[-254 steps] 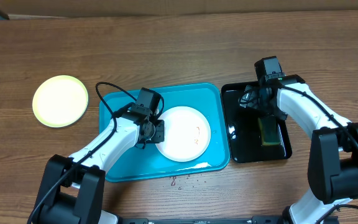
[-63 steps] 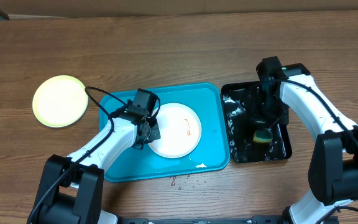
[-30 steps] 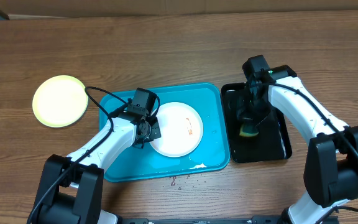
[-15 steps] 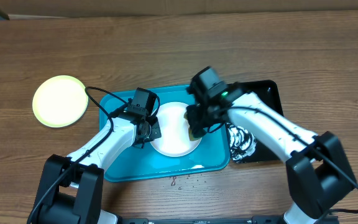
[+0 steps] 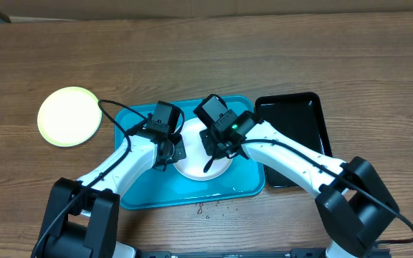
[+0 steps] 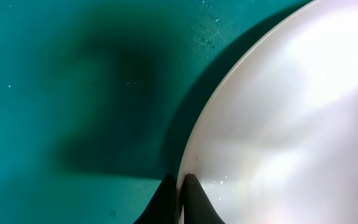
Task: Clean dirty plates on tray and stack at the side
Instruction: 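Scrub the white plate with the sponge while the left gripper holds it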
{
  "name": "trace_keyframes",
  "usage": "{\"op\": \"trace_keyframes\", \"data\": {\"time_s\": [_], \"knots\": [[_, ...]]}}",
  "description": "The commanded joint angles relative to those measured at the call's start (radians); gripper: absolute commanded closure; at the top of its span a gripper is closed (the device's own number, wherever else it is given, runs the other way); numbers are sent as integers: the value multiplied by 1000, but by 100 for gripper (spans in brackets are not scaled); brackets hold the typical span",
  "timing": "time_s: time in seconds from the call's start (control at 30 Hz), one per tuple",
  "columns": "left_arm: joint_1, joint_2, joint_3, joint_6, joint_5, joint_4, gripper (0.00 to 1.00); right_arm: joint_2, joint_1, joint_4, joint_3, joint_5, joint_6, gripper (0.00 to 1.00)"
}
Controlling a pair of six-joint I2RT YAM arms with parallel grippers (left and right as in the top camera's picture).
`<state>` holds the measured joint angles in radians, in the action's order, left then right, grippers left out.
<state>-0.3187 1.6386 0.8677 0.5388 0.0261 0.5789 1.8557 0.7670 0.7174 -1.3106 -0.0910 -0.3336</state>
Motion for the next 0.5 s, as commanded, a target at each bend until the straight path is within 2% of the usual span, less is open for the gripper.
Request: {"op": "trace_keyframes", "data": {"time_s": [0.0,0.07,0.1,0.13,0.3,0.47], "knots": [[4,11,-15,-30,0,3,96,10,1,-9,3,-44,-14,75],[4,11,-15,-30,0,3,96,10,1,-2,3,-42,-15,43],[4,11,-15,-30,0,3,96,10,1,3,3,-42,-15,34],[4,11,-15,-30,0,3,96,10,1,7,3,-42,-15,32],[4,11,-15,-30,0,3,96,10,1,11,3,-43,-24,32],[4,11,-15,-30,0,3,96,10,1,-19,45,-39,-47,54]]}}
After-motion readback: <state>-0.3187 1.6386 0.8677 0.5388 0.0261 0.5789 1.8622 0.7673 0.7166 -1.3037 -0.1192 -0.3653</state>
